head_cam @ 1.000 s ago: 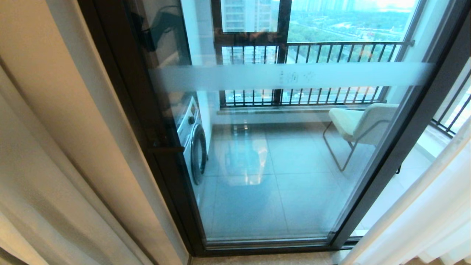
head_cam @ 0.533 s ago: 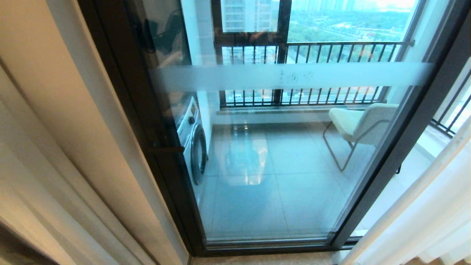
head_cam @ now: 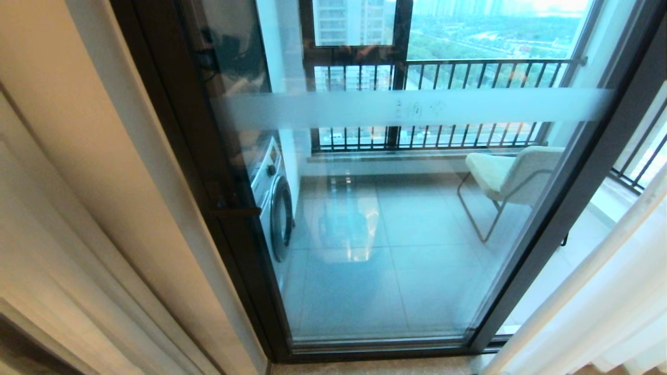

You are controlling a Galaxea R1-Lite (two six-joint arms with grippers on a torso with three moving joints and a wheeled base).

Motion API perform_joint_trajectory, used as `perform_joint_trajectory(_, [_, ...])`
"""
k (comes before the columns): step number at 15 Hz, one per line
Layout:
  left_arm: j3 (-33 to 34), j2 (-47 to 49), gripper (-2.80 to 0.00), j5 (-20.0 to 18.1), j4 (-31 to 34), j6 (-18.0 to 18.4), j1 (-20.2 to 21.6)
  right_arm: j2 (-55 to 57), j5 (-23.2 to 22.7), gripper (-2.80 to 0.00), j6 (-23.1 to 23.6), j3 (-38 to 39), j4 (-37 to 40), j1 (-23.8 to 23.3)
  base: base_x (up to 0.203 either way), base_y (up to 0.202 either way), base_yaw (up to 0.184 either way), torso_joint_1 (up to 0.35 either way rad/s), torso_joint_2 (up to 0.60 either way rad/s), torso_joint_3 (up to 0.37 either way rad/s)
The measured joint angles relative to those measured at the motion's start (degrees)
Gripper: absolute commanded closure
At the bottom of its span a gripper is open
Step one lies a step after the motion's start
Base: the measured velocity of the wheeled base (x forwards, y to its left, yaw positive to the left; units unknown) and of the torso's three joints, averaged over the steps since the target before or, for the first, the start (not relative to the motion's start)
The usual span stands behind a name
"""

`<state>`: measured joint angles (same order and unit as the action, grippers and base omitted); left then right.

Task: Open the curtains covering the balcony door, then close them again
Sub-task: Pull the inner curtains open on both sides

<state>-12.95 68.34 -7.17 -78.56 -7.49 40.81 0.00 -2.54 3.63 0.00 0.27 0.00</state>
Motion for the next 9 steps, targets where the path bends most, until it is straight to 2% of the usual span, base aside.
perform_joint_trajectory(9, [10.4,-6.7,0.00,-0.9,0.1,0.2,-3.5,0.0,0.0,0.00,-0.1,0.0,0.0,0.0,0.000,0.000,0.000,0.000,0.00,0.000])
